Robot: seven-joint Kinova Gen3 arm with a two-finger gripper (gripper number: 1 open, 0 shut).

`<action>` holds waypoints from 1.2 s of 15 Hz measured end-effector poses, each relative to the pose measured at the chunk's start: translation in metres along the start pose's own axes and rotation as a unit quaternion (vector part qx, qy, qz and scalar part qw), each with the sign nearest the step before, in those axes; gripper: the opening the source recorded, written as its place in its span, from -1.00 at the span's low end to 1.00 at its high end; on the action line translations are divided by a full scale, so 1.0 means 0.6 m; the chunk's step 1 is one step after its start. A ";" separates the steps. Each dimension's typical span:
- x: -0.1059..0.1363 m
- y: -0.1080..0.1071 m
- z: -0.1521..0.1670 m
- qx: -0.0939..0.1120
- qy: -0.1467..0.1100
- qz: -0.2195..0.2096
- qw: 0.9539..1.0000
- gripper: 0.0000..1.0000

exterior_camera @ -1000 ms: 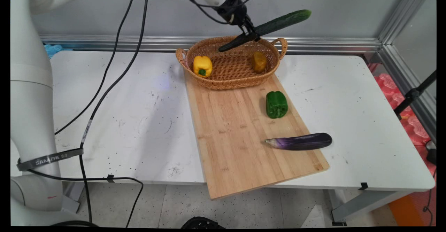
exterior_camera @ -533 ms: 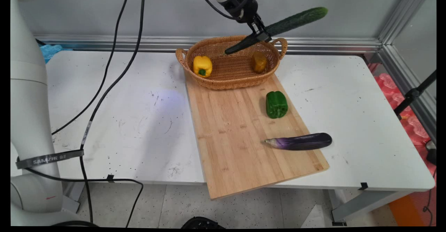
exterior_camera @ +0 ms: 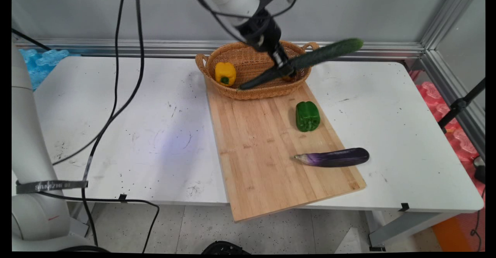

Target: Place the picked object on the cutting board

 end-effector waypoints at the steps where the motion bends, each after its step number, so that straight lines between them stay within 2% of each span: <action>1: -0.011 0.017 0.002 -0.006 -0.005 -0.002 1.000 -1.00; 8: -0.074 0.108 0.039 -0.037 -0.021 0.005 0.999 -1.00; 12: -0.100 0.133 0.070 -0.044 -0.028 0.014 0.999 -1.00; 18: -0.125 0.151 0.123 -0.048 -0.033 0.028 0.998 -1.00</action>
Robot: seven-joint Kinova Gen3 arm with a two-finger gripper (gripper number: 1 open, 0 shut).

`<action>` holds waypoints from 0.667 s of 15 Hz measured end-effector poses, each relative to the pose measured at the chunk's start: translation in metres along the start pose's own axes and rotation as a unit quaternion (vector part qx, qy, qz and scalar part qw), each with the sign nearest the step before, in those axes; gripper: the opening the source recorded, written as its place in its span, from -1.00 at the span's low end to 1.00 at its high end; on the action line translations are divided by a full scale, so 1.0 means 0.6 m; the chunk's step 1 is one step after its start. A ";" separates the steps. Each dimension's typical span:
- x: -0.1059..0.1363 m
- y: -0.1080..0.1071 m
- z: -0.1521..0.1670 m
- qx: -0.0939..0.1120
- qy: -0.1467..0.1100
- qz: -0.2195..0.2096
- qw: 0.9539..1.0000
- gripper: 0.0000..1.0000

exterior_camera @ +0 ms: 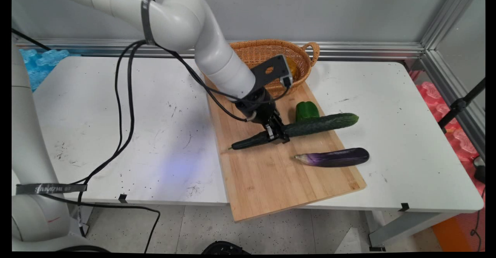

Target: Place the picked object on the cutting board

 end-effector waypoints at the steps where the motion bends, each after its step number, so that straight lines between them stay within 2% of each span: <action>1: -0.002 0.001 0.007 0.000 0.000 0.002 1.000 -1.00; 5: -0.009 0.004 0.033 -0.001 -0.002 0.008 1.000 -1.00; 6: -0.011 0.004 0.038 -0.001 -0.002 0.009 1.000 1.00; 10: -0.013 0.002 0.050 0.004 -0.001 0.012 1.000 1.00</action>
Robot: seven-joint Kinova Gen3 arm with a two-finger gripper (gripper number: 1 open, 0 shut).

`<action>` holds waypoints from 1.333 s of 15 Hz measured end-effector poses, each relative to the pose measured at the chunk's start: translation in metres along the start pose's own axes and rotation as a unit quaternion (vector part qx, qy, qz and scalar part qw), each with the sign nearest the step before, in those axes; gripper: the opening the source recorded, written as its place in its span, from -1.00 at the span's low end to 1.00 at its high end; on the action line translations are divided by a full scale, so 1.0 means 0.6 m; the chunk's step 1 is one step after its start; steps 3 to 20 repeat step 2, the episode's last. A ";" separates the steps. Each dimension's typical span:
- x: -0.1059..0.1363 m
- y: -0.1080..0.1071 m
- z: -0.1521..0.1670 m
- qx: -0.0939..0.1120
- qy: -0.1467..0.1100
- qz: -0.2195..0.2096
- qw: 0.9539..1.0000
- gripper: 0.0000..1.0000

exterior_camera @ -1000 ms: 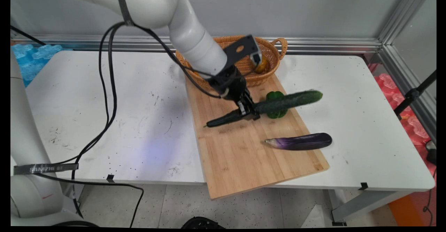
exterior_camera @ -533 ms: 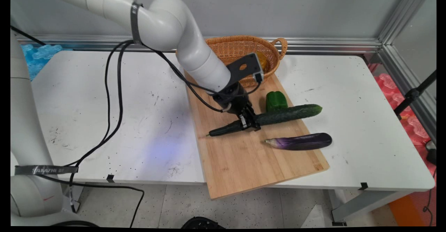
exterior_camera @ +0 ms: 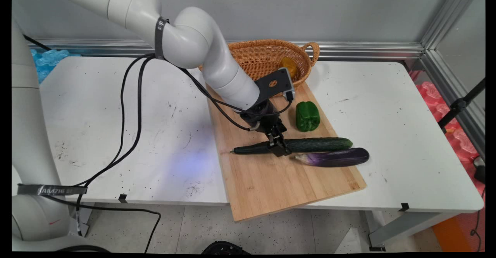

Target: Place the picked object on the cutting board

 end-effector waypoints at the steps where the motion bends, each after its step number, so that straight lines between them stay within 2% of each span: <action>1: 0.001 -0.002 0.002 0.003 0.002 0.001 1.000 1.00; 20: 0.003 -0.004 0.002 0.005 0.003 0.001 1.000 1.00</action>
